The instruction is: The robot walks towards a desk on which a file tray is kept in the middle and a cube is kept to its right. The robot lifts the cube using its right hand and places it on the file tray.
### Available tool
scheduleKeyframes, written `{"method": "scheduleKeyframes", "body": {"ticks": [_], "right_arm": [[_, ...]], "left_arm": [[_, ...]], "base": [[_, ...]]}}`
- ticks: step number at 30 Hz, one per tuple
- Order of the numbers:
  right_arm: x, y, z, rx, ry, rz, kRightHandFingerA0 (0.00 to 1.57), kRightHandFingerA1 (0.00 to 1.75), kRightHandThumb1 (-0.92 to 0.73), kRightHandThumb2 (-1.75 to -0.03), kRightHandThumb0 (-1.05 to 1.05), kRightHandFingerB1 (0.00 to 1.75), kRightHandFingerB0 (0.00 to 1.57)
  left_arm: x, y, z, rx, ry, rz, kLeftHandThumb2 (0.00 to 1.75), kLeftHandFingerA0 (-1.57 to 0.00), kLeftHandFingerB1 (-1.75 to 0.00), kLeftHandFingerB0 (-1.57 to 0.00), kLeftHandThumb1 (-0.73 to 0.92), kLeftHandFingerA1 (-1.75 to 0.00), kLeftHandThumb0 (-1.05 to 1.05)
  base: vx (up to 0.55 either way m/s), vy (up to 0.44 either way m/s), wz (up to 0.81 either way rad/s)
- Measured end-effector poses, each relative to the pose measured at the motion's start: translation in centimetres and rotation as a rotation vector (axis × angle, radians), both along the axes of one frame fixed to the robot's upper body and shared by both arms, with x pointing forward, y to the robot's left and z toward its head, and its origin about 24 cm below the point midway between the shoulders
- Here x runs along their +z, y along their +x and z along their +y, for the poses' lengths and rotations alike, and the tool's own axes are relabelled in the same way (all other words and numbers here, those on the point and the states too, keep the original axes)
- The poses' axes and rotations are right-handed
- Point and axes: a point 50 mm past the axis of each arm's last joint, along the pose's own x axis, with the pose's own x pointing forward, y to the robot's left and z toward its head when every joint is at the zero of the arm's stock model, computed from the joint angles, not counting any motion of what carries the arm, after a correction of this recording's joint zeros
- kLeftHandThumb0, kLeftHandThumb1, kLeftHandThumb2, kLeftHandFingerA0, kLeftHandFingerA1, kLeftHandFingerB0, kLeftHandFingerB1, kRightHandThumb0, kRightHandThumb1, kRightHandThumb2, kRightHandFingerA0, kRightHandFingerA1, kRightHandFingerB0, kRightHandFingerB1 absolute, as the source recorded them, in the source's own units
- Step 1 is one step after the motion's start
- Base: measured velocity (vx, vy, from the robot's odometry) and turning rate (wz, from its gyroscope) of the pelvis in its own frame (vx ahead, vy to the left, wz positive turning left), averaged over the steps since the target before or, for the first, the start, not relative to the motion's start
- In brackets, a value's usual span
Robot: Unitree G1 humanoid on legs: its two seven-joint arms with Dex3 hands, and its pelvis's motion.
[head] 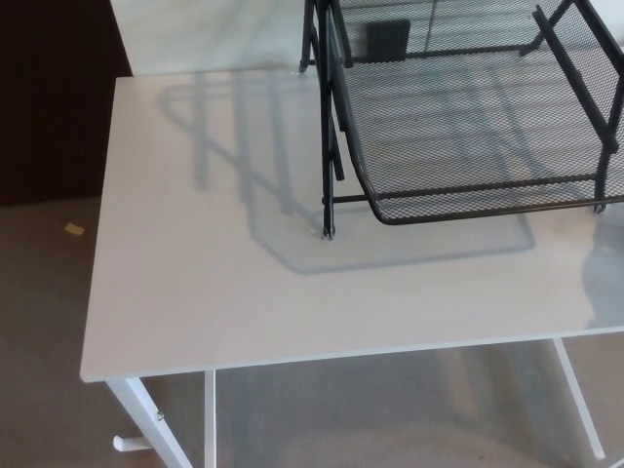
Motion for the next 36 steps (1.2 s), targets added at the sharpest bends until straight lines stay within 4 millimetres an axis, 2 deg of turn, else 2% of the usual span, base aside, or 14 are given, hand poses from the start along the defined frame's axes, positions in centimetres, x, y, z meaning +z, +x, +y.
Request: {"method": "scheduleKeyframes", "body": {"ticks": [2,3,4,9,11,14,15,20,23,27,29,30,34,36], "right_arm": [[-0.2,0.0,0.1,-0.013,0.003,-0.030,0.78,1.41,-0.82,-0.64,-0.61,0.75,0.50],[-0.4,0.0,0.2,-0.022,0.003,-0.049,0.96,1.25,-0.71,-1.08,-0.58,0.83,0.56],[-0.5,0.0,0.2,-0.027,0.003,-0.055,0.77,1.52,-0.86,-0.65,-0.61,0.96,0.54],[-1.0,0.1,1.0,-0.078,0.006,-0.157,0.81,1.46,-0.78,-0.63,-0.52,0.95,0.56],[-1.1,0.1,1.2,-0.089,0.011,-0.185,0.80,1.43,-0.73,-0.64,-0.47,0.47,0.50],[-1.5,0.2,1.9,-0.109,0.023,-0.242,0.88,1.16,-0.60,-0.97,-0.47,0.55,0.35],[-1.7,0.2,2.1,-0.115,0.027,-0.256,0.81,1.39,-0.70,-0.63,-0.45,0.41,0.39],[-2.8,-0.4,2.8,-0.144,0.035,-0.306,0.83,1.36,-0.70,-0.62,-0.45,0.44,0.40],[-3.3,-0.8,3.1,-0.158,0.028,-0.343,0.95,1.21,-0.56,-0.91,-0.46,0.65,0.52],[-3.5,-1.2,3.1,-0.176,0.018,-0.382,0.84,1.44,-0.71,-0.60,-0.23,0.51,0.62],[-3.5,-1.3,3.0,-0.171,0.013,-0.387,0.96,1.07,-0.60,-0.58,-0.18,0.59,0.96],[-3.3,-1.2,3.0,-0.161,0.009,-0.389,0.94,1.23,-0.63,-0.59,-0.21,0.64,0.99],[-2.4,-1.2,2.5,-0.123,-0.023,-0.390,0.79,1.52,-0.73,-0.65,-0.19,1.25,0.75],[-2.2,-1.3,2.4,-0.111,-0.032,-0.386,0.78,1.62,-0.77,-0.67,-0.21,1.39,0.72]], "left_arm": [[0.0,0.0,0.0,0.000,0.000,0.000,0.76,-0.44,-0.79,-0.29,0.89,-0.90,-1.02],[0.0,0.0,0.0,0.001,0.000,-0.001,1.08,-0.50,-0.75,-0.29,0.65,-0.88,-1.05],[0.0,0.0,0.0,0.002,0.001,-0.002,1.08,-0.51,-0.76,-0.30,0.65,-0.89,-1.05],[0.0,0.0,0.0,0.003,0.002,-0.004,0.74,-0.49,-0.80,-0.31,0.90,-0.94,-1.02],[0.0,0.0,0.0,0.004,0.003,-0.004,0.71,-0.52,-0.80,-0.28,0.91,-0.95,-1.03],[0.0,0.1,0.0,0.005,0.004,-0.005,0.74,-0.49,-0.80,-0.30,0.91,-0.93,-1.01],[0.0,0.1,0.0,0.005,0.005,-0.005,0.75,-0.49,-0.80,-0.31,0.90,-0.93,-1.01],[0.0,-0.1,0.1,0.007,0.014,-0.003,1.08,-0.52,-0.75,-0.30,0.66,-0.88,-1.03],[0.1,-0.2,0.1,0.007,0.021,-0.005,0.71,-0.51,-0.79,-0.29,0.89,-0.95,-1.00],[0.1,-0.2,0.2,0.010,0.026,-0.009,1.07,-0.51,-0.74,-0.30,0.65,-0.87,-1.02],[0.1,-0.2,0.2,0.011,0.027,-0.009,0.73,-0.48,-0.80,-0.32,0.90,-0.92,-1.01],[0.1,-0.3,0.2,0.011,0.027,-0.008,1.07,-0.52,-0.75,-0.32,0.65,-0.88,-1.03],[0.1,-0.3,0.2,0.011,0.028,-0.006,1.08,-0.52,-0.76,-0.32,0.65,-0.89,-1.05],[0.1,-0.4,0.2,0.012,0.029,-0.004,0.71,-0.54,-0.81,-0.30,0.90,-0.96,-1.04]], "base": [[0.00,0.000,0.00],[0.00,0.000,0.00],[0.00,0.000,0.00],[0.00,0.000,0.00],[0.00,0.000,0.00],[0.00,0.000,0.00],[0.00,0.000,0.00],[0.00,0.000,0.00],[0.00,0.000,0.00],[0.00,0.000,0.00],[0.00,0.000,0.00],[0.00,0.000,0.00],[0.00,0.000,0.00],[0.00,0.000,0.00]]}}
